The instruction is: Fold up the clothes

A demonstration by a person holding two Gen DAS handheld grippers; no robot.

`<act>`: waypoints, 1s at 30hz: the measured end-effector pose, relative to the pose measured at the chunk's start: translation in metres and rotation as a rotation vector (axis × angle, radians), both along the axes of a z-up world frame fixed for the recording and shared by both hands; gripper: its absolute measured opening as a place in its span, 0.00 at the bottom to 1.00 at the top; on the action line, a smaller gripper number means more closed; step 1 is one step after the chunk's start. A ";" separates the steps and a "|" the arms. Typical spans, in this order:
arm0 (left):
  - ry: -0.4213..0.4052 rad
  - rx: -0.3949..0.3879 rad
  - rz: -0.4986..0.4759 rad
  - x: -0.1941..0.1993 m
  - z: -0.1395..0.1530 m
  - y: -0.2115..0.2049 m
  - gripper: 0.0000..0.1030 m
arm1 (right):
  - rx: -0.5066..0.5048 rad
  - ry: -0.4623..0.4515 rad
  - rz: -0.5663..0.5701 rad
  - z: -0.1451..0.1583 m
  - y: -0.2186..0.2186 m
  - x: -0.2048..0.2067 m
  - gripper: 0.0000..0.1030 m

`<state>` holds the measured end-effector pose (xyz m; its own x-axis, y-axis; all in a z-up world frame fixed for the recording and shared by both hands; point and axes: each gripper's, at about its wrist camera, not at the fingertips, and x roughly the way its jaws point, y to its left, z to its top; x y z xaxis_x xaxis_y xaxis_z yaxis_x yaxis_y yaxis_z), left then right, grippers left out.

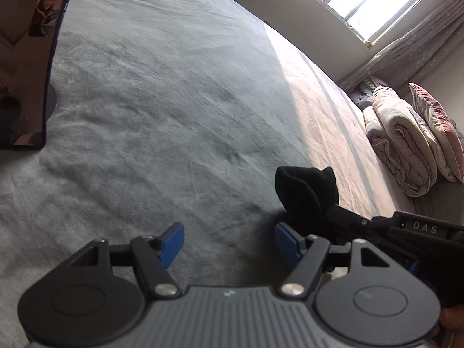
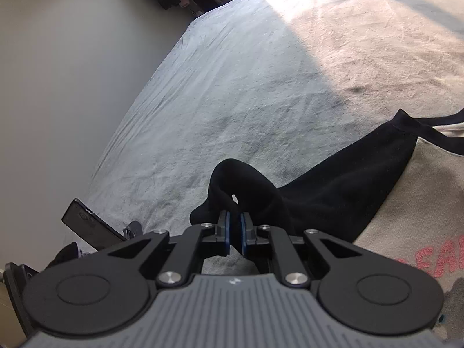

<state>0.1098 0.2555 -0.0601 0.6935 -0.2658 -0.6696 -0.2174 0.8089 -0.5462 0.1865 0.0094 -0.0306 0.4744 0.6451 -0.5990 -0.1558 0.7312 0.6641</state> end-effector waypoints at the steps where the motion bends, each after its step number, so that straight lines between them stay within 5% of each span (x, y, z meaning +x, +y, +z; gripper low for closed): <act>1: -0.005 -0.024 -0.028 0.003 -0.005 -0.006 0.69 | 0.037 0.016 -0.018 0.000 -0.006 0.000 0.11; 10: 0.001 -0.253 -0.102 0.018 -0.037 -0.039 0.67 | 0.206 0.042 -0.161 -0.009 -0.073 -0.010 0.11; 17: -0.005 -0.427 -0.065 0.026 -0.052 -0.047 0.67 | 0.193 0.048 -0.300 -0.043 -0.120 -0.010 0.09; 23: -0.036 -0.635 0.021 0.033 -0.077 -0.057 0.66 | 0.205 0.009 -0.281 -0.061 -0.126 -0.006 0.09; 25: -0.052 -0.693 0.052 0.033 -0.084 -0.062 0.62 | 0.208 -0.025 -0.257 -0.066 -0.128 -0.008 0.09; 30: -0.044 -0.693 0.079 0.037 -0.091 -0.080 0.37 | 0.254 -0.067 -0.197 -0.084 -0.134 -0.009 0.10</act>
<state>0.1466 0.1758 -0.1508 0.7509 -0.5694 -0.3346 -0.2266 0.2538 -0.9403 0.1773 -0.1243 -0.1142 0.6379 0.6617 -0.3941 -0.0773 0.5642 0.8220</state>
